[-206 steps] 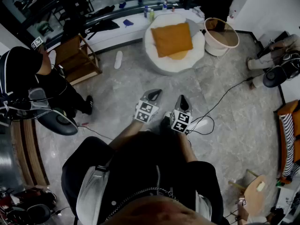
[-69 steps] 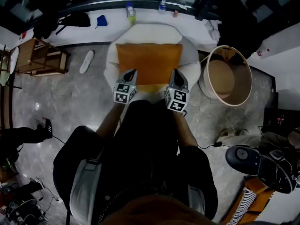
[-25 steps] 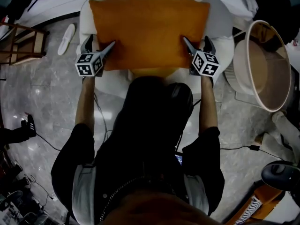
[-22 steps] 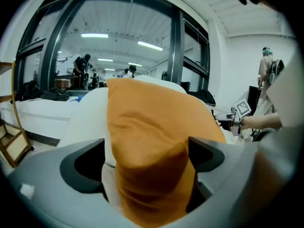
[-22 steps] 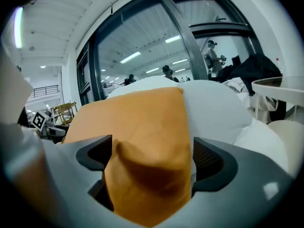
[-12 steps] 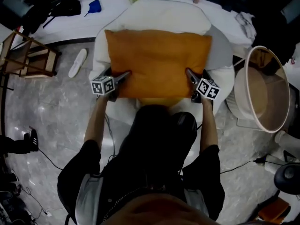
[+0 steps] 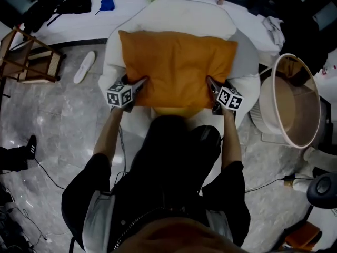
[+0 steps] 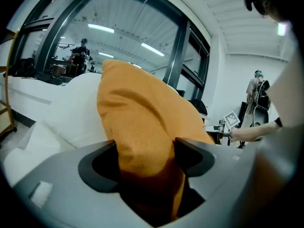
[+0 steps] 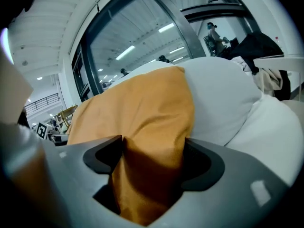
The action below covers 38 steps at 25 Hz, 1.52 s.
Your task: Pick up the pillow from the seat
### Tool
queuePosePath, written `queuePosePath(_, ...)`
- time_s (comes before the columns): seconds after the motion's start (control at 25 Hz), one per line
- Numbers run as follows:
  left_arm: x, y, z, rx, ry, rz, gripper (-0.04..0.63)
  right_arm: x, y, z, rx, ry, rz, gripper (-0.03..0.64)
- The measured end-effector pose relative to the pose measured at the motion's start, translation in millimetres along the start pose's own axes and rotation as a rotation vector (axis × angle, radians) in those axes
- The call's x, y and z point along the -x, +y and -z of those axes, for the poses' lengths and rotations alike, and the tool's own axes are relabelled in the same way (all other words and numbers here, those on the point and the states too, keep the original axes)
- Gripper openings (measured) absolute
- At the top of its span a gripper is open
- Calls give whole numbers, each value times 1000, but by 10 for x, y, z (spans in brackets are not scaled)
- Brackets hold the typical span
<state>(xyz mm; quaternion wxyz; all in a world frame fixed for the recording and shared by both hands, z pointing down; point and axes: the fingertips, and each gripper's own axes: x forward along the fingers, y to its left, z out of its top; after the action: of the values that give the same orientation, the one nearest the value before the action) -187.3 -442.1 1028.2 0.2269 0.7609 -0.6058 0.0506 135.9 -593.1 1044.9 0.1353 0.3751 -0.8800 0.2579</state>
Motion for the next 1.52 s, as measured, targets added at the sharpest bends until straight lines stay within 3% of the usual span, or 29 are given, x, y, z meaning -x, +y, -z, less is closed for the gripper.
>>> queuePosePath(0.48, 178, -147, -159, -33, -102, -13, 321, 168, 235, -87, 48, -23, -40, 275)
queuePosePath(0.8, 322, -341, -369, -76, -157, 24, 311, 431, 368, -294, 93, -79, -43, 258)
queuePosePath(1.16, 551, -851, -1197, -111, -185, 52, 298, 1029, 553, -1054, 114, -100, 0, 238)
queuePosePath(1.52, 1179, -1480, -2673, -112, -158, 72, 293, 2025, 1136, -2358, 92, -100, 47, 229)
